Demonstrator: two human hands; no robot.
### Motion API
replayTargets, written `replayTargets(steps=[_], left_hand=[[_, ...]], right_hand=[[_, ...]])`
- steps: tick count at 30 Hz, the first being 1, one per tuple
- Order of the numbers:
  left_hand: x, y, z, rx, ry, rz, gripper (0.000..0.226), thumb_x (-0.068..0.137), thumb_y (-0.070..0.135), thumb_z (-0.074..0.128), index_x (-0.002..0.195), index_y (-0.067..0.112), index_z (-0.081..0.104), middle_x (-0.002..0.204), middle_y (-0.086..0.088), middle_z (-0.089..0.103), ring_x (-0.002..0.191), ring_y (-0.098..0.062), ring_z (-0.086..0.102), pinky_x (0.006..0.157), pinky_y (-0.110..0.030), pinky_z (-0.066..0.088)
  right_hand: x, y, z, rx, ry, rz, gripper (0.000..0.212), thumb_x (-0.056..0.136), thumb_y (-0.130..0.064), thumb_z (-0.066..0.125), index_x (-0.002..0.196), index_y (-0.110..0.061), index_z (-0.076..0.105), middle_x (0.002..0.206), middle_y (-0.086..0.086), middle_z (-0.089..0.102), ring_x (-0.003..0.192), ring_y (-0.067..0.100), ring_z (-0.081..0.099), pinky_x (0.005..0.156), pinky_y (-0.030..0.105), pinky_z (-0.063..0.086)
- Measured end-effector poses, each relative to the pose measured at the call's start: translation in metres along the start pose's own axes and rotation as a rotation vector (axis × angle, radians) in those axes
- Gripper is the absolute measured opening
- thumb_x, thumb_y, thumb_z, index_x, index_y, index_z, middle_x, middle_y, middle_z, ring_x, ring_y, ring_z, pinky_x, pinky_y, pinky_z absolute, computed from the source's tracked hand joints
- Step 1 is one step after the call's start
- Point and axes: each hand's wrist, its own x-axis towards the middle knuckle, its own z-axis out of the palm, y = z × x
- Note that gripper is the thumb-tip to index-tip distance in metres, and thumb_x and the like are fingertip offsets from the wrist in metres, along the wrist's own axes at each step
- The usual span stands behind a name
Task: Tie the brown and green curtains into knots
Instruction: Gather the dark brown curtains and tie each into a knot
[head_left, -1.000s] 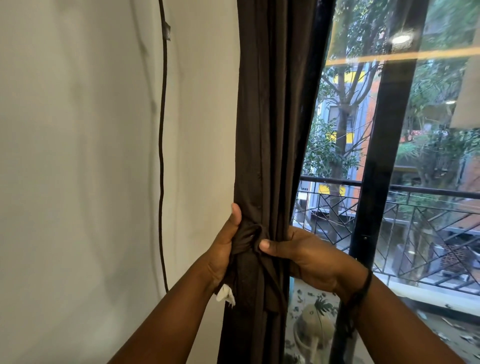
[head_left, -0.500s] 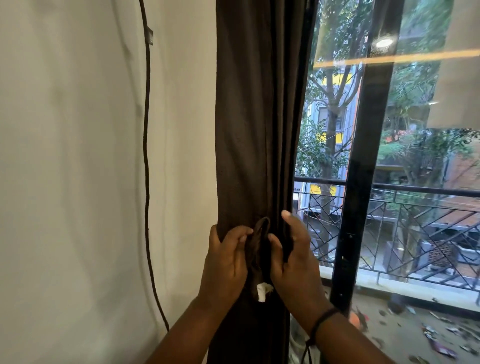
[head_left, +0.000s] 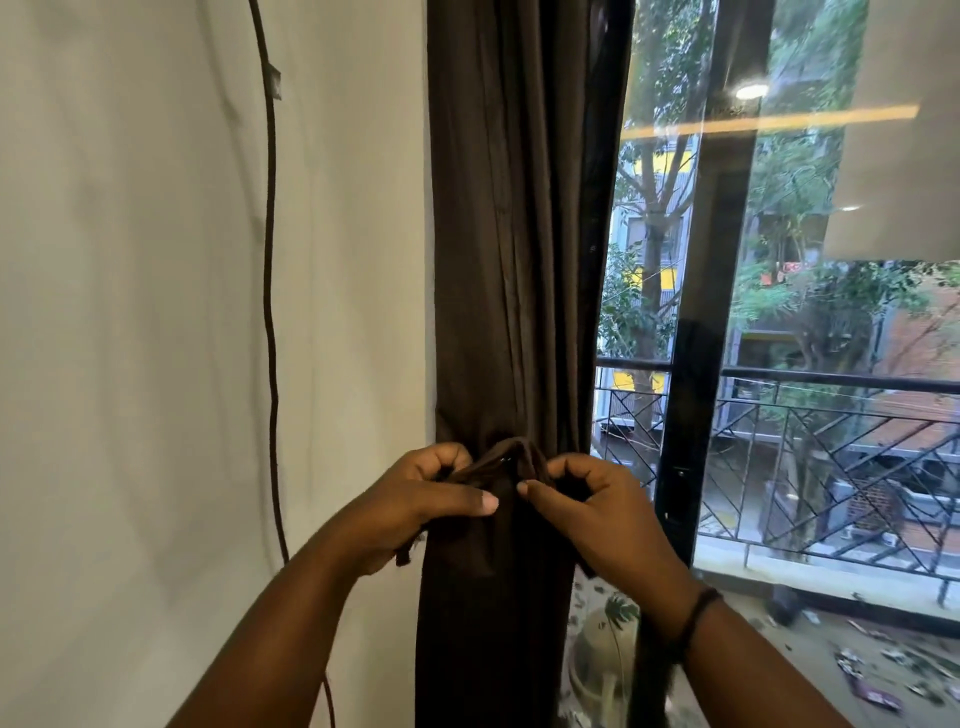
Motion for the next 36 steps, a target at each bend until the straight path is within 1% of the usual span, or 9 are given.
replayTargets(steps=[5, 9, 12, 16, 19, 23, 28, 32, 36], left_hand=[[-0.011, -0.006, -0.019, -0.378, -0.061, 0.046, 0.045, 0.039, 0.023, 0.094, 0.062, 0.019, 0.055, 0.074, -0.008, 0.057, 0.07, -0.018, 0.06, 0.058, -0.025, 0.052], [-0.014, -0.01, -0.016, -0.627, -0.043, 0.054, 0.074, 0.034, 0.017, 0.096, 0.098, 0.005, 0.061, 0.103, -0.015, 0.068, 0.089, -0.028, 0.069, 0.073, -0.033, 0.059], [-0.011, -0.018, -0.014, -0.743, -0.011, 0.07, 0.066, 0.028, 0.016, 0.095, 0.092, 0.01, 0.077, 0.099, -0.013, 0.073, 0.087, -0.026, 0.071, 0.072, -0.031, 0.059], [-0.011, -0.02, -0.01, -0.954, -0.271, 0.149, 0.048, 0.071, 0.015, 0.077, 0.111, -0.009, 0.065, 0.115, -0.026, 0.065, 0.108, -0.032, 0.064, 0.095, -0.036, 0.049], [-0.004, -0.026, -0.017, -0.687, -0.047, 0.003, 0.059, 0.031, 0.019, 0.097, 0.083, 0.0, 0.075, 0.084, -0.014, 0.074, 0.077, -0.022, 0.073, 0.07, -0.031, 0.059], [-0.003, 0.017, 0.011, -0.215, 0.07, 0.006, 0.024, 0.091, 0.004, 0.055, 0.113, 0.013, 0.056, 0.083, 0.006, 0.071, 0.069, -0.003, 0.068, 0.067, -0.015, 0.054], [0.018, 0.023, 0.016, 0.218, 0.341, 0.185, 0.027, 0.079, 0.034, 0.068, 0.1, 0.028, 0.051, 0.096, 0.005, 0.057, 0.085, -0.008, 0.056, 0.08, -0.024, 0.05], [0.011, 0.022, 0.032, 0.185, 0.478, 0.21, 0.033, 0.087, 0.008, 0.064, 0.079, 0.035, 0.047, 0.078, 0.018, 0.054, 0.066, 0.008, 0.052, 0.056, 0.002, 0.041], [-0.007, 0.019, 0.056, -0.302, 0.41, 0.067, 0.018, 0.078, 0.001, 0.064, 0.077, 0.019, 0.068, 0.071, 0.001, 0.074, 0.06, -0.01, 0.07, 0.056, -0.021, 0.056]], right_hand=[[-0.005, -0.021, -0.027, 0.251, -0.328, 0.091, 0.026, 0.065, -0.018, 0.082, 0.052, -0.016, 0.059, 0.05, -0.002, 0.051, 0.046, 0.007, 0.046, 0.047, 0.015, 0.036], [-0.005, -0.033, -0.03, 0.432, -0.348, 0.094, 0.027, 0.066, -0.01, 0.077, 0.052, -0.015, 0.054, 0.043, -0.005, 0.045, 0.036, 0.003, 0.038, 0.039, 0.012, 0.03], [-0.008, -0.039, -0.016, 0.561, -0.362, 0.063, 0.032, 0.058, -0.02, 0.086, 0.057, -0.015, 0.055, 0.051, 0.001, 0.048, 0.046, 0.009, 0.045, 0.044, 0.018, 0.036], [-0.014, -0.032, 0.007, 0.845, -0.35, 0.091, 0.042, 0.044, -0.032, 0.093, 0.064, -0.018, 0.059, 0.065, 0.005, 0.059, 0.06, 0.018, 0.057, 0.056, 0.028, 0.049], [-0.016, -0.027, 0.012, 0.844, -0.428, 0.191, 0.044, 0.049, -0.039, 0.091, 0.071, -0.02, 0.059, 0.078, 0.016, 0.056, 0.074, 0.025, 0.046, 0.068, 0.032, 0.035], [-0.013, -0.032, 0.016, 0.883, -0.481, 0.266, 0.073, 0.059, -0.035, 0.087, 0.113, 0.002, 0.054, 0.113, 0.028, 0.06, 0.1, 0.038, 0.057, 0.091, 0.049, 0.043], [-0.007, -0.04, 0.014, 0.835, -0.312, 0.344, 0.057, 0.073, -0.019, 0.066, 0.119, 0.008, 0.046, 0.103, 0.021, 0.063, 0.087, 0.029, 0.064, 0.074, 0.036, 0.054], [-0.006, -0.041, 0.007, 0.766, -0.279, 0.359, 0.038, 0.069, -0.02, 0.064, 0.103, -0.005, 0.055, 0.092, 0.015, 0.065, 0.076, 0.023, 0.064, 0.07, 0.034, 0.052], [-0.009, -0.043, 0.004, 0.828, -0.34, 0.38, 0.022, 0.076, -0.016, 0.061, 0.097, -0.009, 0.059, 0.089, 0.01, 0.07, 0.072, 0.019, 0.068, 0.065, 0.033, 0.057]])
